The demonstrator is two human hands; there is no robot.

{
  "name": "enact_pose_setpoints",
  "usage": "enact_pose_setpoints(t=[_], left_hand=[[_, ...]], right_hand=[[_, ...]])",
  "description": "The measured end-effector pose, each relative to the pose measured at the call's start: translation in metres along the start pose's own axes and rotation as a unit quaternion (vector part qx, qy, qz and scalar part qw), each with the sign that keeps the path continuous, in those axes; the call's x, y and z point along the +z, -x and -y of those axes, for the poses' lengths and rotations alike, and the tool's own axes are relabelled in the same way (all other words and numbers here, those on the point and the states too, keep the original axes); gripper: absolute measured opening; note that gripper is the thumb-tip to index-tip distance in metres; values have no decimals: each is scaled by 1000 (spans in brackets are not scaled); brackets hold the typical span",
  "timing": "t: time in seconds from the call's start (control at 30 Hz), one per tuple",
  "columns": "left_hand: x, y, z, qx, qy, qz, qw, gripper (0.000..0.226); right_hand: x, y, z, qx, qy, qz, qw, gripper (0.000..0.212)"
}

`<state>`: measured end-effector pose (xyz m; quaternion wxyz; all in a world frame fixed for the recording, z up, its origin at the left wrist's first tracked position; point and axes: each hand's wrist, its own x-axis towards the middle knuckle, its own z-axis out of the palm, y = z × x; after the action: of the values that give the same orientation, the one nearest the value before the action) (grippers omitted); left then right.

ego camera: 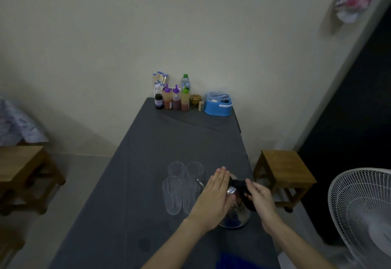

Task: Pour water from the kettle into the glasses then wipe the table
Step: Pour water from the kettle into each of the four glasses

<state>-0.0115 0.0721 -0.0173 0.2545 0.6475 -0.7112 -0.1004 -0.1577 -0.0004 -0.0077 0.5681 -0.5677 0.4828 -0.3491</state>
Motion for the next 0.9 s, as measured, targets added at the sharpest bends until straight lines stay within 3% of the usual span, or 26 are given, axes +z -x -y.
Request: enact_pose_setpoints(t=[0.3, 0.9], left_hand=[[-1, 5, -2, -18, 47, 4, 999, 88], [-11, 5, -13, -46, 94, 0, 995, 83]], right_hand=[[-3, -2, 3, -4, 45, 4, 999, 29], [-4, -4, 27, -44, 99, -2, 994, 30]])
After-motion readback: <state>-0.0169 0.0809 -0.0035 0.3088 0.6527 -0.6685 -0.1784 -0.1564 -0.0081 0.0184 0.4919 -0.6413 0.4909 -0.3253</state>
